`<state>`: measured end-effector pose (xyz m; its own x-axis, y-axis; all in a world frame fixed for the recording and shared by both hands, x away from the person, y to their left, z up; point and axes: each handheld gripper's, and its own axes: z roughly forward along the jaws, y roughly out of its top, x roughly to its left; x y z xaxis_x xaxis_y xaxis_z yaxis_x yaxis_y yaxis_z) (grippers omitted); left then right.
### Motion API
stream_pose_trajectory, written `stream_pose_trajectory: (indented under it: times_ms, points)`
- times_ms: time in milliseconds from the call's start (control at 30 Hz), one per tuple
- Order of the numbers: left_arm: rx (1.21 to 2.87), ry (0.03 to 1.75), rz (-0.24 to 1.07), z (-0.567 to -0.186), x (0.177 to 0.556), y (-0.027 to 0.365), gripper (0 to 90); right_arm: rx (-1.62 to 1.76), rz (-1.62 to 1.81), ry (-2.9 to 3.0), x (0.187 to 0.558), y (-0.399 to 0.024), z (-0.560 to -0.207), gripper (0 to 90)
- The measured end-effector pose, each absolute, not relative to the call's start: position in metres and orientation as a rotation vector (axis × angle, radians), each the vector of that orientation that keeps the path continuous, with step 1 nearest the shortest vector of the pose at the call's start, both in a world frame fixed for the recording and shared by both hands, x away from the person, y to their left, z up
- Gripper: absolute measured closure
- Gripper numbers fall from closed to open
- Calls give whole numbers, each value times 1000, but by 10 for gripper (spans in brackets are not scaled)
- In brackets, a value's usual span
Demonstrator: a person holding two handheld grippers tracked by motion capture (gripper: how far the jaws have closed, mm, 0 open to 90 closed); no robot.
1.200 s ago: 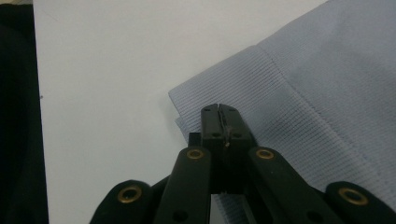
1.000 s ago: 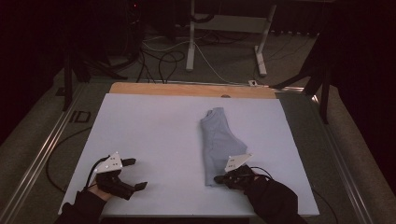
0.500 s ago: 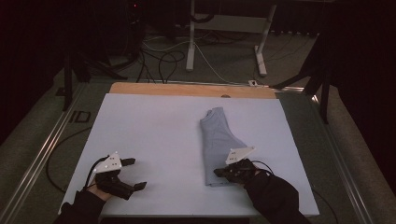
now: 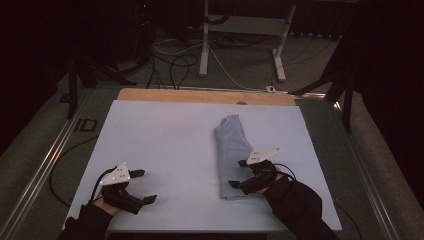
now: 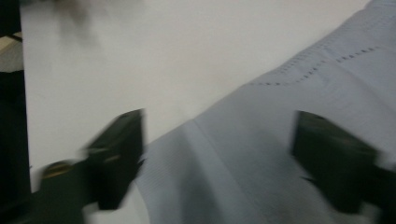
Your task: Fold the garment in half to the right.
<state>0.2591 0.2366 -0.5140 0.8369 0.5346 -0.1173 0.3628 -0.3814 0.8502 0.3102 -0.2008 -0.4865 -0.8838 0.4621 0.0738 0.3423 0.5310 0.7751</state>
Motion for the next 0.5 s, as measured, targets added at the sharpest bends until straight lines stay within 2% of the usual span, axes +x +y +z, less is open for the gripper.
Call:
stream_pose_trajectory:
  times_ms: [500]
  points:
    - [2014, 661, 216, -514, 259, 237, 7, 812, 1313, 2445, 314, -241, -490, 81]
